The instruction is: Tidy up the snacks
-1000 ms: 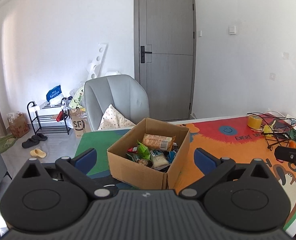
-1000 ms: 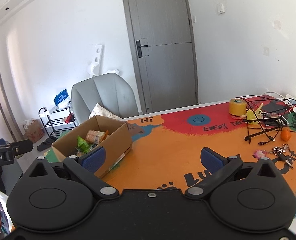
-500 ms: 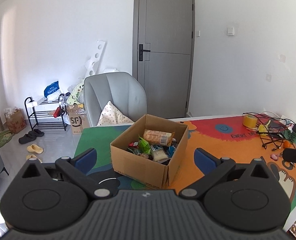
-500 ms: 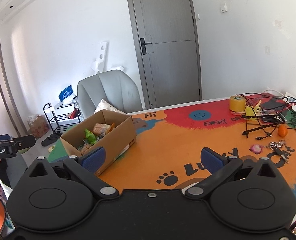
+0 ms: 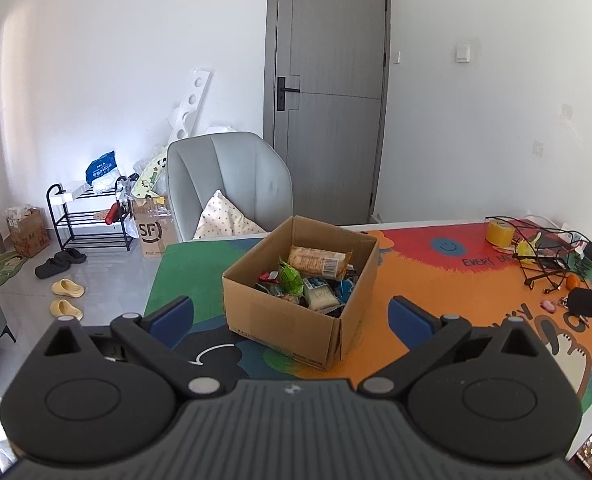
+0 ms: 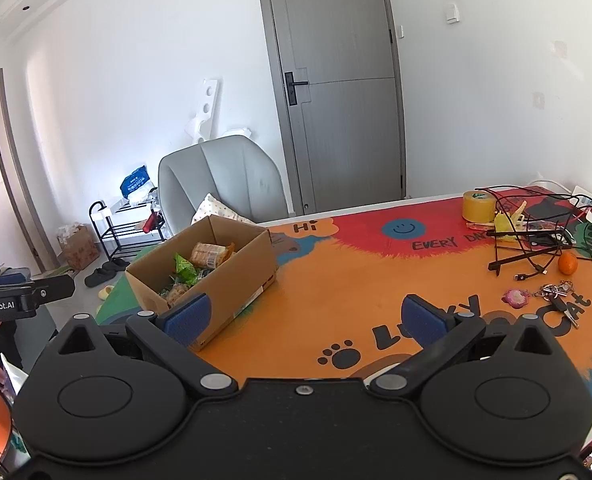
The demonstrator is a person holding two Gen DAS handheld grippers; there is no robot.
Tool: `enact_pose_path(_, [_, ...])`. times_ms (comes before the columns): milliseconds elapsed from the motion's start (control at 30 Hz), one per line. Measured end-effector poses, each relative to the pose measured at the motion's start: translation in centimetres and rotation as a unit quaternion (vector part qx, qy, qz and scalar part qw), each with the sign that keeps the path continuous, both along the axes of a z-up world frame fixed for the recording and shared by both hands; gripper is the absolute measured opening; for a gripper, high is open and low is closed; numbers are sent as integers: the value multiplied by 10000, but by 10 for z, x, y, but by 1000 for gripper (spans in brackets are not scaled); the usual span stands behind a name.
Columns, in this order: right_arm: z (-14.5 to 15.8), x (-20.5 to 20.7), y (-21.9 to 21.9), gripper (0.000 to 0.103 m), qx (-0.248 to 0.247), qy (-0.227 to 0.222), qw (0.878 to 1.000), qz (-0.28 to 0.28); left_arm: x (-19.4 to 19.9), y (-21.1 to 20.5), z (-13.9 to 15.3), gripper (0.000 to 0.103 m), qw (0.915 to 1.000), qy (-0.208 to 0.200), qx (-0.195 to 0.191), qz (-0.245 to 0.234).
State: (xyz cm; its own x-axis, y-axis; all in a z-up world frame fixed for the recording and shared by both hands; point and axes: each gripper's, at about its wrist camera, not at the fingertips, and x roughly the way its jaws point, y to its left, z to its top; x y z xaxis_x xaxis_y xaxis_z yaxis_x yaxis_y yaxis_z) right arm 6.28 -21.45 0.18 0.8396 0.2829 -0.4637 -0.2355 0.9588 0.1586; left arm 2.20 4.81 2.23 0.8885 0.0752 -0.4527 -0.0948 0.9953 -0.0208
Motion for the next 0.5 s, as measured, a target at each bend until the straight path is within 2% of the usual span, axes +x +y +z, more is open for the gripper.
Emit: enact_pose_path(500, [-1, 0, 2, 103, 12, 42, 10000, 76, 1, 0, -1, 103, 10000, 47, -69, -54])
